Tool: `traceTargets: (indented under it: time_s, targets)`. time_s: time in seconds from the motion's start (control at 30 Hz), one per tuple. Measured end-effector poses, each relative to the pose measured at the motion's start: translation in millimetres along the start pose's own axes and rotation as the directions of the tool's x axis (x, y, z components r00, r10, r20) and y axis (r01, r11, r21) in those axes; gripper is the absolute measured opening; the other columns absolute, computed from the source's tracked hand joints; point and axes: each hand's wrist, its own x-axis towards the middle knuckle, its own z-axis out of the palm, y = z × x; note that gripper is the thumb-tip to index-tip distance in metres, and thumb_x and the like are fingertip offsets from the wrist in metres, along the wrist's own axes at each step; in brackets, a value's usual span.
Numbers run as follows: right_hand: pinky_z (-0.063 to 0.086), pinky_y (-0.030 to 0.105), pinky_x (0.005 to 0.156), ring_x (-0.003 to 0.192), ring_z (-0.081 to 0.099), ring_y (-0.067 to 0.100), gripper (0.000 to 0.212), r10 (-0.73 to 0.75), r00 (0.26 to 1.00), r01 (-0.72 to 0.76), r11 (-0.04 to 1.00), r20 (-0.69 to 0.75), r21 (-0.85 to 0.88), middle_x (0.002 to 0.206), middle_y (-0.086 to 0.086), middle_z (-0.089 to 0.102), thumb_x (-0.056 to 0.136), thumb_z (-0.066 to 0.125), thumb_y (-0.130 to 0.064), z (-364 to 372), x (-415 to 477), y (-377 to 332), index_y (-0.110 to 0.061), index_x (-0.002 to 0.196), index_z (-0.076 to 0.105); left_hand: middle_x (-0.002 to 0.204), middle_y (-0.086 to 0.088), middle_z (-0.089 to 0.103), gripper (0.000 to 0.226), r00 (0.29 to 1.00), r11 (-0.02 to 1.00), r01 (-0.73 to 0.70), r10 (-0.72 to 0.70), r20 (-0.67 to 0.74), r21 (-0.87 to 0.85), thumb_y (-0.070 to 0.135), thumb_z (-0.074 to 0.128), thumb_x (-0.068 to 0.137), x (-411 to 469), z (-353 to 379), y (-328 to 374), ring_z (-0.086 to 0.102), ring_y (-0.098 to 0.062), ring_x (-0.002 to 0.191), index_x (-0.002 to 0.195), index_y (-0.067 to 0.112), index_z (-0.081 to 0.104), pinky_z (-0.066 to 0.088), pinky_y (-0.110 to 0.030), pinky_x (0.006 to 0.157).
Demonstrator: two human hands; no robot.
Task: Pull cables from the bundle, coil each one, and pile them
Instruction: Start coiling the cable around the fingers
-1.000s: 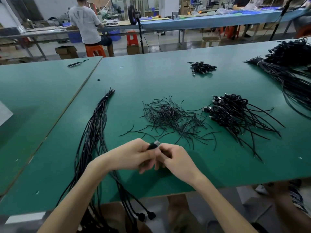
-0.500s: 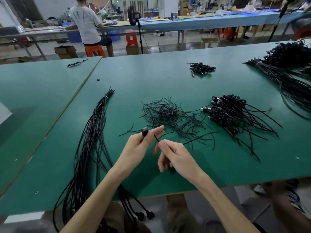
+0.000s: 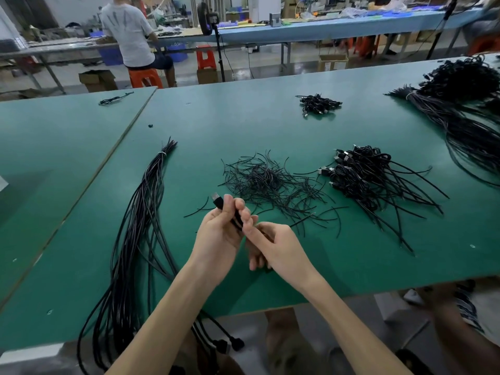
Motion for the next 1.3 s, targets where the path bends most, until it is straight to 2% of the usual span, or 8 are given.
traceTargets:
  time_s: [0.17, 0.33, 0.43, 0.53, 0.67, 0.8, 1.07, 1.3]
  targets:
    - [0.045, 0.027, 0.049, 0.062, 0.067, 0.018, 0.032, -0.033, 0.999, 0.034, 0.999, -0.039, 0.02, 0.086, 0.006, 0.076, 0.096, 0.068, -0.048, -6, 0, -1, -0.02, 0.111, 0.068, 0.072, 0.004, 0.053, 0.037, 0.994, 0.982, 0.058, -0.04, 0.106, -0.181, 0.032, 0.042, 0.11, -3, -4, -2, 0.056, -0.012, 0.066, 0.083, 0.017, 0.062, 0.055, -0.03, 0.089]
    - [0.046, 0.021, 0.057, 0.071, 0.065, 0.006, 0.012, -0.097, 0.99, 0.102, 0.994, -0.099, 0.042, 0.09, -0.003, 0.076, 0.094, 0.075, -0.027, -8, -3, -3, -0.028, 0.106, 0.077, 0.081, -0.001, 0.06, 0.032, 0.989, 0.998, 0.052, -0.045, 0.143, -0.043, 0.037, 0.054, 0.102, 2, -12, -4, 0.059, -0.014, 0.073, 0.084, 0.015, 0.069, 0.054, -0.032, 0.096]
    - [0.055, 0.021, 0.075, 0.089, 0.071, 0.001, 0.025, -0.094, 0.985, 0.099, 0.995, -0.145, 0.027, 0.1, -0.011, 0.078, 0.092, 0.076, -0.022, -7, -3, -4, -0.043, 0.106, 0.075, 0.094, -0.009, 0.068, 0.036, 0.983, 0.989, 0.006, -0.033, 0.182, 0.151, 0.045, 0.059, 0.1, 5, -15, -1, 0.066, -0.02, 0.088, 0.093, 0.011, 0.071, 0.054, -0.038, 0.098]
    - [0.057, 0.044, 0.096, 0.106, 0.071, 0.01, 0.032, -0.077, 0.984, 0.075, 0.997, -0.162, -0.018, 0.108, -0.014, 0.077, 0.093, 0.075, -0.02, -8, -2, -3, -0.046, 0.112, 0.071, 0.1, -0.014, 0.069, 0.038, 0.983, 0.978, -0.035, -0.002, 0.182, 0.203, 0.045, 0.061, 0.1, 4, -13, -5, 0.067, -0.025, 0.095, 0.094, 0.009, 0.069, 0.052, -0.04, 0.102]
    - [0.056, 0.039, 0.095, 0.104, 0.07, 0.01, 0.03, -0.093, 0.987, 0.085, 0.994, -0.133, -0.062, 0.107, -0.01, 0.076, 0.093, 0.075, -0.031, -7, -2, -3, -0.033, 0.122, 0.071, 0.086, -0.009, 0.064, 0.035, 0.991, 0.981, -0.07, 0.047, 0.123, 0.183, 0.041, 0.054, 0.101, 2, -8, -8, 0.062, -0.02, 0.079, 0.08, 0.015, 0.063, 0.054, -0.033, 0.089]
    - [0.054, 0.039, 0.099, 0.107, 0.067, 0.007, 0.067, -0.075, 0.984, 0.063, 0.995, -0.16, -0.082, 0.115, -0.014, 0.071, 0.085, 0.075, -0.05, -7, -2, -3, -0.028, 0.145, 0.054, 0.078, -0.003, 0.058, 0.036, 0.992, 0.963, -0.119, 0.107, 0.063, 0.242, 0.039, 0.047, 0.104, 3, -7, -12, 0.054, -0.016, 0.068, 0.077, 0.017, 0.056, 0.051, -0.033, 0.089]
    - [0.056, 0.03, 0.062, 0.071, 0.075, 0.027, 0.057, -0.055, 0.99, 0.064, 0.995, -0.129, 0.073, 0.1, 0.005, 0.078, 0.105, 0.058, -0.022, -6, -1, 1, -0.032, 0.157, 0.036, 0.077, -0.003, 0.066, 0.036, 0.867, 0.849, -0.316, 0.44, -0.235, 0.423, 0.027, 0.042, 0.111, 26, -20, 16, 0.06, -0.019, 0.067, 0.079, 0.013, 0.054, 0.051, -0.035, 0.084]
    - [0.041, 0.027, 0.039, 0.042, 0.062, 0.026, 0.045, -0.05, 0.998, 0.053, 0.996, -0.047, 0.065, 0.078, 0.012, 0.077, 0.11, 0.045, -0.027, -4, -5, -3, -0.026, 0.155, 0.037, 0.081, 0.004, 0.07, 0.037, 0.776, 0.486, -0.397, 0.631, 0.002, 0.779, 0.021, 0.04, 0.112, 30, -27, 4, 0.068, -0.019, 0.072, 0.082, 0.009, 0.056, 0.052, -0.024, 0.078]
